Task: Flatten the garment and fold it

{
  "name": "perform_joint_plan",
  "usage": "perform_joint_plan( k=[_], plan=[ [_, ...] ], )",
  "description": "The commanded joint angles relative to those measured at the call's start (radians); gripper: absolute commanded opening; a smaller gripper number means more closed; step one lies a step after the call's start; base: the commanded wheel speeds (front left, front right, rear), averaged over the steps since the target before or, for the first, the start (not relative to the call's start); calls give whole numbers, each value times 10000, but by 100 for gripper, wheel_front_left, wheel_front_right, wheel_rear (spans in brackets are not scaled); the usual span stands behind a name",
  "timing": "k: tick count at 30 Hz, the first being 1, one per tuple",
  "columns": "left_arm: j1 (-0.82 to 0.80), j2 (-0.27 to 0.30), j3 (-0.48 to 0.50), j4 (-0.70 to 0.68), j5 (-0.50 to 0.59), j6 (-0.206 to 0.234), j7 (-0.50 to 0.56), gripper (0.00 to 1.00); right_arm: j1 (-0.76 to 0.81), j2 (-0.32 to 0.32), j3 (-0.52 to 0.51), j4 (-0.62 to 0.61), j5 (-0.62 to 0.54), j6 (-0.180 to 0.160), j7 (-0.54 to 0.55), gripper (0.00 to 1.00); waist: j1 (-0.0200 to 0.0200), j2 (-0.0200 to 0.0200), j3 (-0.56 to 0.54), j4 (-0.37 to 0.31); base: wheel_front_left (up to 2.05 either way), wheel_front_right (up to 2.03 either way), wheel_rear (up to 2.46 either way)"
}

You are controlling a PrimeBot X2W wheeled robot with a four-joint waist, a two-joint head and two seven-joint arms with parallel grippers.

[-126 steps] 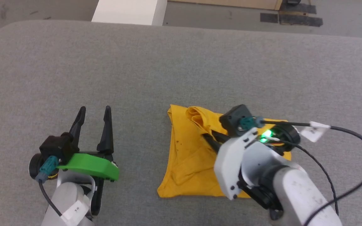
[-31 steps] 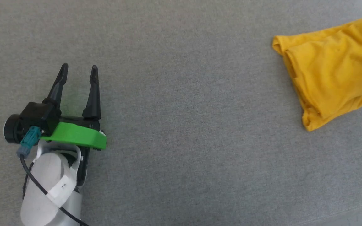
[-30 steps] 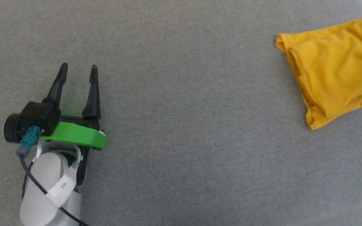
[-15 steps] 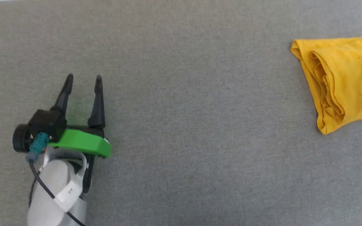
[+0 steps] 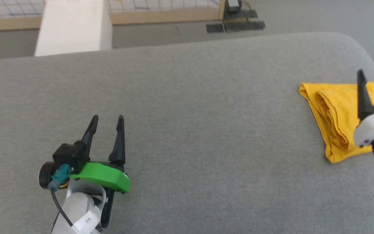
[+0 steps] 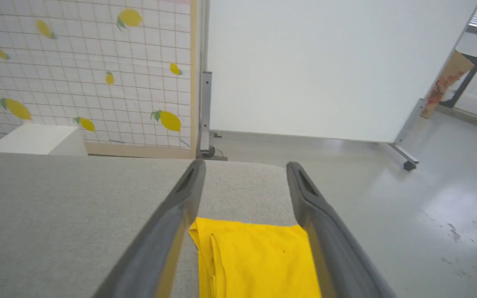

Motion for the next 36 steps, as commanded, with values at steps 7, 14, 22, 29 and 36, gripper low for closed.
perform_joint_plan(
  k=[7,14,22,29,36],
  plan=[
    [494,-124,-118,312,-259,-59,-85,100,2157,875,499,-2215,681,-17,-587,100,1,0,-1323,1217,0,0,0],
    [796,-201,-275,597,-342,-74,-103,100,3588,1579,980,-2983,763,-17,-1159,100,1,0,-1603,1496,0,0,0],
    [954,-252,-305,763,-395,-72,-117,100,4397,1752,1128,-2666,985,-17,-1798,100,1,0,-1706,1637,0,0,0],
    [1160,-317,-240,749,-431,-51,-121,100,4735,1757,1092,-2322,1182,-17,-2129,100,1,0,-1752,1621,0,0,0],
    [1270,-378,-149,698,-432,-27,-123,100,4784,1758,1051,-2111,1258,-17,-2185,100,1,0,-1742,1576,0,0,0]
  ],
)
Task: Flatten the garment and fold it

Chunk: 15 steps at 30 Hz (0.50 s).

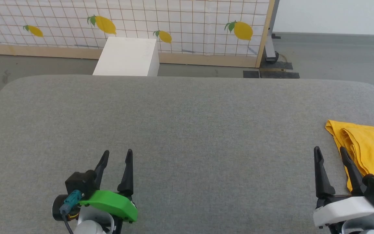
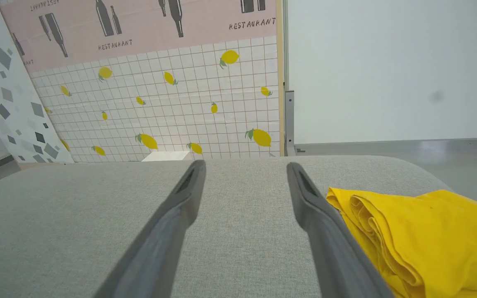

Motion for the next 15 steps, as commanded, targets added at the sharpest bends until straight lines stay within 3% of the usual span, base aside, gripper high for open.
perform_joint_plan(
  k=[1,5,6,15],
  plan=[
    [121,-51,28,-36,-7,16,-77,100,105,19,6,40,99,-15,-76,100,1,0,13,-9,0,0,0],
    [125,-72,34,-7,5,10,-77,100,106,19,48,90,156,-15,-97,100,1,0,39,-39,0,0,0],
    [127,-75,41,4,5,6,-77,0,106,19,72,102,183,-15,-95,0,1,0,43,-54,0,0,0],
    [1,-45,23,-11,7,3,31,0,-1,-4,41,70,115,2,22,0,1,0,43,-53,0,0,0]
  ],
)
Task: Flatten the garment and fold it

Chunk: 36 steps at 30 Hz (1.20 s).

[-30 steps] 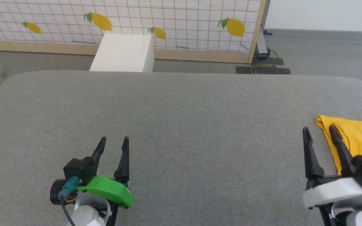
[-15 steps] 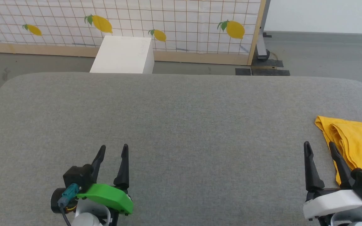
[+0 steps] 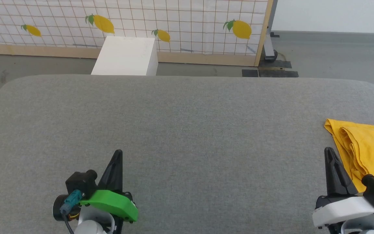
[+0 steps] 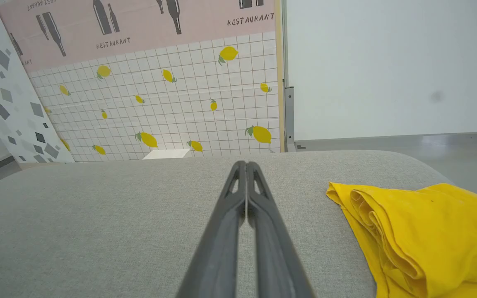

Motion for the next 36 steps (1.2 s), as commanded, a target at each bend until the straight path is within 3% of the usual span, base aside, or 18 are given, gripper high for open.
perform_joint_plan(
  k=[1,36],
  plan=[
    [2,0,2,-5,5,2,6,0,-1,0,0,-1,-3,0,3,0,1,0,0,-1,0,0,0],
    [266,-57,237,-771,716,273,657,0,-137,6,259,-127,-452,-4,457,0,1,0,3,-80,0,0,0]
  ],
)
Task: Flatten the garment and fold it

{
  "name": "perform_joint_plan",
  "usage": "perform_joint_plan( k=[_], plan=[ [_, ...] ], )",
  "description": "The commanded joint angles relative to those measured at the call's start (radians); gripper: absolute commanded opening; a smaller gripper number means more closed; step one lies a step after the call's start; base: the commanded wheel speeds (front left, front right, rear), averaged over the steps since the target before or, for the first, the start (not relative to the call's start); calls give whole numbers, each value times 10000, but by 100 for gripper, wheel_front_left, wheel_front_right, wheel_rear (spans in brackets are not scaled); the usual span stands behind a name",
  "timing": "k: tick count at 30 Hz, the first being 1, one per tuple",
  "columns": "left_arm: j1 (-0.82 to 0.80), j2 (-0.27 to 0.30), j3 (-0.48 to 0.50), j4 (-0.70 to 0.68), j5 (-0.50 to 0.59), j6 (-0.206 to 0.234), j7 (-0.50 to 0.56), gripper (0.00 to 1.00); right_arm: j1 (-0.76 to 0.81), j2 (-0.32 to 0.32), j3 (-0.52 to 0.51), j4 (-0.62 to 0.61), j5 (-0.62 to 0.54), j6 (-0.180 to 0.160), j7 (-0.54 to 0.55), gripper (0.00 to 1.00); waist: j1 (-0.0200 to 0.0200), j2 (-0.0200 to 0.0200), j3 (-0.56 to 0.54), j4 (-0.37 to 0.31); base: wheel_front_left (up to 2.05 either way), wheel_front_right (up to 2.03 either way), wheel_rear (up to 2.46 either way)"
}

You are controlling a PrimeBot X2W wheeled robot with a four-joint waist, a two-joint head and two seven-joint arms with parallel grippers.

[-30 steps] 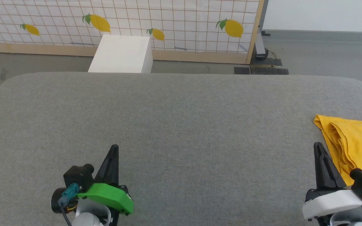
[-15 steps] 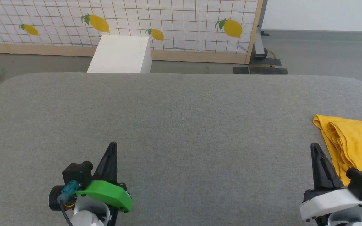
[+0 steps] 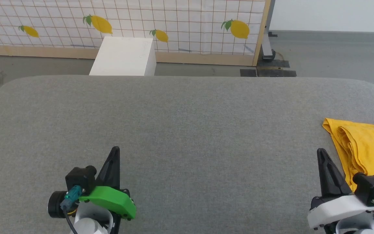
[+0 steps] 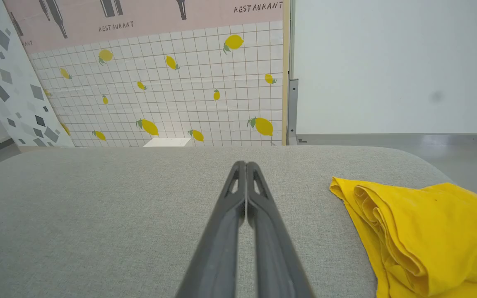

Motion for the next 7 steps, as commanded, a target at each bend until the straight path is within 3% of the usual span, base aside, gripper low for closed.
perform_joint_plan(
  k=[1,7],
  plan=[
    [164,-36,56,-103,127,50,52,0,-130,6,31,-60,-90,-5,60,0,0,0,0,-3,0,0,0],
    [228,-50,113,-288,299,115,209,0,-163,8,94,-91,-198,-6,170,0,0,0,1,-22,0,0,0]
  ],
)
